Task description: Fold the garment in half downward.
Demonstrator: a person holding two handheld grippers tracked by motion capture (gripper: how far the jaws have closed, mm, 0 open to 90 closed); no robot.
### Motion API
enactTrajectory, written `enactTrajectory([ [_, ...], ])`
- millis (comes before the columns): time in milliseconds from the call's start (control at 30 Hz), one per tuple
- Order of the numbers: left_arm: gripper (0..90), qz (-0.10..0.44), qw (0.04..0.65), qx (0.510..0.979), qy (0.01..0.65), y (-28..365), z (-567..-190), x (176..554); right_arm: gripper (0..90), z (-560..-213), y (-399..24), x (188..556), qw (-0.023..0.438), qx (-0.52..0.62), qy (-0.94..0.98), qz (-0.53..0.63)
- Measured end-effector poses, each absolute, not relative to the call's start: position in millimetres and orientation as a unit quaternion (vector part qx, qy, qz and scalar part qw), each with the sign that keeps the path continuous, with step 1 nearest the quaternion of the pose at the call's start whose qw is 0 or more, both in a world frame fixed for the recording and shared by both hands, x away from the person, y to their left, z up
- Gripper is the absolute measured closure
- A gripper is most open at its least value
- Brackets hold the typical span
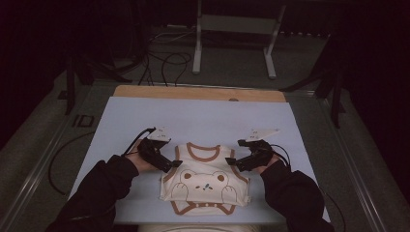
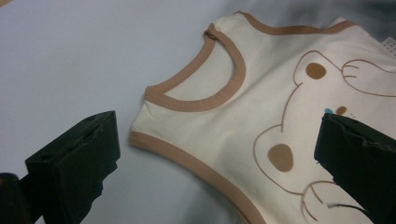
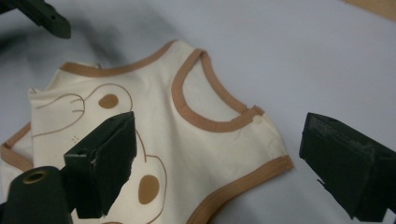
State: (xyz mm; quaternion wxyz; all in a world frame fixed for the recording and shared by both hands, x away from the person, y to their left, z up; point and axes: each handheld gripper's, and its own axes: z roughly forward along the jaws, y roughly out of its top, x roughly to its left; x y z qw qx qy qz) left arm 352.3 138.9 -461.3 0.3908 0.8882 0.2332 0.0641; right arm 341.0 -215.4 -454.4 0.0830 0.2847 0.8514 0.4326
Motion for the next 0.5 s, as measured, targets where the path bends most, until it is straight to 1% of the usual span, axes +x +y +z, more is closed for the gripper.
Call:
enactTrajectory([
  [167,1.6,0.065,0.387,0.889,0.235,137,-469,359,11.3,-461,-214,345,0.077,0.28,0.855,0.431],
  [367,5.3,0.072,0.38,0.891,0.239,136,-477,369,16.0,-472,-213,354,0.085,0.275,0.864,0.414],
  [400,5.3,0.072,0.379,0.891,0.24,136,-478,371,17.9,-474,-213,356,0.087,0.274,0.865,0.41],
  [433,7.6,0.071,0.379,0.89,0.242,136,-480,373,21.5,-478,-214,359,0.09,0.271,0.869,0.403],
  [500,10.3,0.071,0.375,0.892,0.242,136,-483,378,25.6,-482,-214,362,0.092,0.268,0.873,0.397],
])
